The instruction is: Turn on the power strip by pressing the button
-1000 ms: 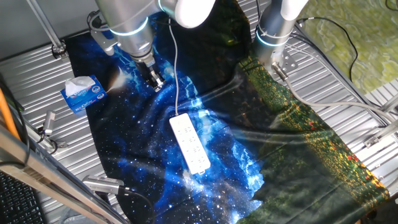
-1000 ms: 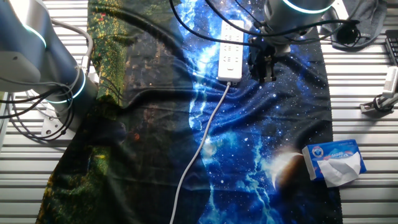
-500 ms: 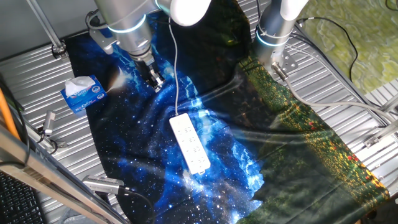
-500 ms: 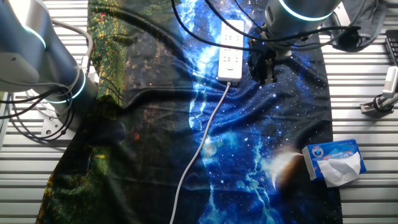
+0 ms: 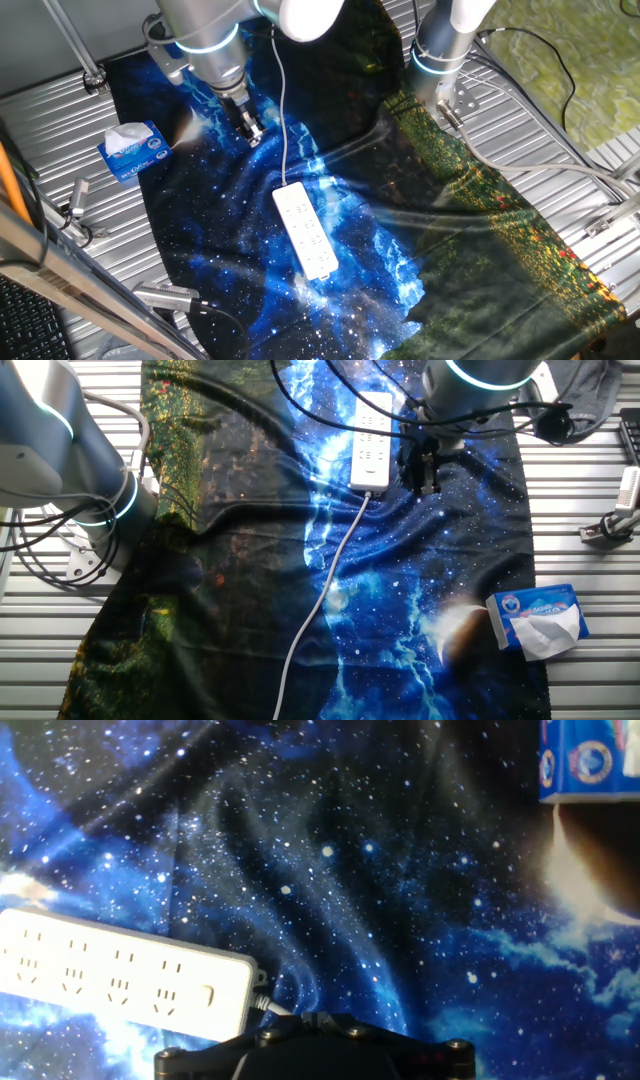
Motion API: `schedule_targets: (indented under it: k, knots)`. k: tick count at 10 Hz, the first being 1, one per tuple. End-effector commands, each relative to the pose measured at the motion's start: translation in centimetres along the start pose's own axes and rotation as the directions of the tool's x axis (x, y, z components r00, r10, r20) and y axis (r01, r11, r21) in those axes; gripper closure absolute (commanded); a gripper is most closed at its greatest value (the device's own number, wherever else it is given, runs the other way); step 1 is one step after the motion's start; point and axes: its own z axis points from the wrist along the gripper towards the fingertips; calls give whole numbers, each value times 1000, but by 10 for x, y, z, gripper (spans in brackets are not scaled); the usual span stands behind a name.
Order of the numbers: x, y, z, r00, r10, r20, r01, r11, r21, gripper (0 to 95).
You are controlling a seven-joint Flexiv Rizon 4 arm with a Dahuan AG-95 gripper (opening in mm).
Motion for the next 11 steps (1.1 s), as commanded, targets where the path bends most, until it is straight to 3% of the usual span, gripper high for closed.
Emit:
schedule_targets:
  k: [1, 4, 8, 9, 11]
  knots:
    - [2, 0, 0, 995, -104, 3, 105, 994, -9, 950]
    - [2, 0, 0, 984, -179, -16, 179, 983, -37, 950]
    - [2, 0, 0, 981, -194, -20, 193, 980, -44, 950]
    - [2, 3, -2, 982, -189, -27, 188, 981, -44, 950]
    - [8, 29, -2, 988, -154, -28, 152, 988, -38, 950]
